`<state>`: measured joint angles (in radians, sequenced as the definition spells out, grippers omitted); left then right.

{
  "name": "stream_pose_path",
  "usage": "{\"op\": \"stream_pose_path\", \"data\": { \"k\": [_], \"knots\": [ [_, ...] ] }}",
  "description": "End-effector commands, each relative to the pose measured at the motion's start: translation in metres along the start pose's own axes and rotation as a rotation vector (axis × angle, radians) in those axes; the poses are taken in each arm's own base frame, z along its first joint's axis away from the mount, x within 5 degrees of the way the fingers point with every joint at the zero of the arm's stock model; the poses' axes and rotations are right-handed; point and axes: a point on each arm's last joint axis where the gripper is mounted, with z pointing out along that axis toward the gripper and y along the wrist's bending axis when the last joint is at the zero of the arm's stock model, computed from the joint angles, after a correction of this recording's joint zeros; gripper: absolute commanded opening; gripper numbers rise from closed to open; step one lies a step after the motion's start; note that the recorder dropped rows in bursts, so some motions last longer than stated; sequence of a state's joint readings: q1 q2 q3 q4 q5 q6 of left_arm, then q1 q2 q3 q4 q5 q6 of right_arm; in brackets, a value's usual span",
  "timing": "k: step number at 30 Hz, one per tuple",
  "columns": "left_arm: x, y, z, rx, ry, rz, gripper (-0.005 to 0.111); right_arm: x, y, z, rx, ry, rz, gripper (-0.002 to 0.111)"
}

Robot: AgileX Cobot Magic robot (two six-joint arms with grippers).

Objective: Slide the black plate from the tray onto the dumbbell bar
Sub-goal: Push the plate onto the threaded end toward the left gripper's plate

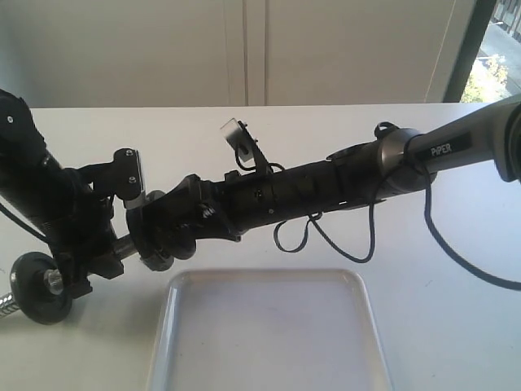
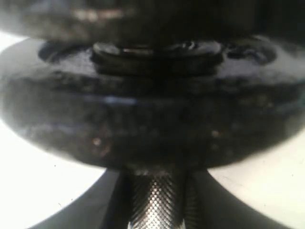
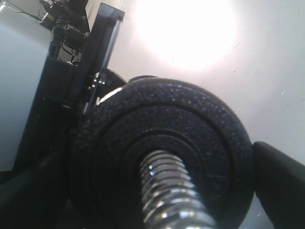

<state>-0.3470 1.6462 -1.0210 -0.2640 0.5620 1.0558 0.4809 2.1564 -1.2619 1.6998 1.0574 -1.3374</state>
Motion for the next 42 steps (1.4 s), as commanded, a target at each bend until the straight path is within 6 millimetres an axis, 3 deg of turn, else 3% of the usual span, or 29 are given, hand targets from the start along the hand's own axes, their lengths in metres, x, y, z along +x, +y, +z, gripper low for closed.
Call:
{"op": "stream_pose_path", "data": {
  "k": [1,7,10,29,31,34,42],
  "knots": [
    [-0.0135,0.0033,-0.0213,-0.072,-0.103,-0.042,0.0,-0.0004,0.0228,0.0084,-0.111,-0.001,-0.024,0.039],
    [-0.0135,0.0033,-0.0213,-0.072,-0.103,-0.042,0.0,0.0019,0.0256,0.0125,-0.117,0.009,-0.027,0.074],
    [-0.0135,0.0033,-0.0213,-0.072,-0.103,-0.042,0.0,0.0019,0.0256,0.0125,-0.117,0.009,-0.027,0.083],
    [-0.0136,0.0035,-0.0213,-0.074,-0.104,-0.042,0.0,0.0016,0.0252,0.012,-0.116,0.008,-0.027,0.083],
    [-0.0136,0.0035,-0.0213,-0.074,-0.104,-0.042,0.0,0.002,0.0267,0.0118,-0.133,0.012,-0.031,0.089],
    [-0.0136,0.0035,-0.0213,-0.074,-0.104,-0.042,0.0,0.0021,0.0273,0.0117,-0.139,0.012,-0.045,0.105],
    [-0.0136,0.0035,-0.0213,-0.074,-0.104,-0.042,0.0,0.0023,0.0278,0.0116,-0.146,0.013,-0.055,0.105]
  ]
}}
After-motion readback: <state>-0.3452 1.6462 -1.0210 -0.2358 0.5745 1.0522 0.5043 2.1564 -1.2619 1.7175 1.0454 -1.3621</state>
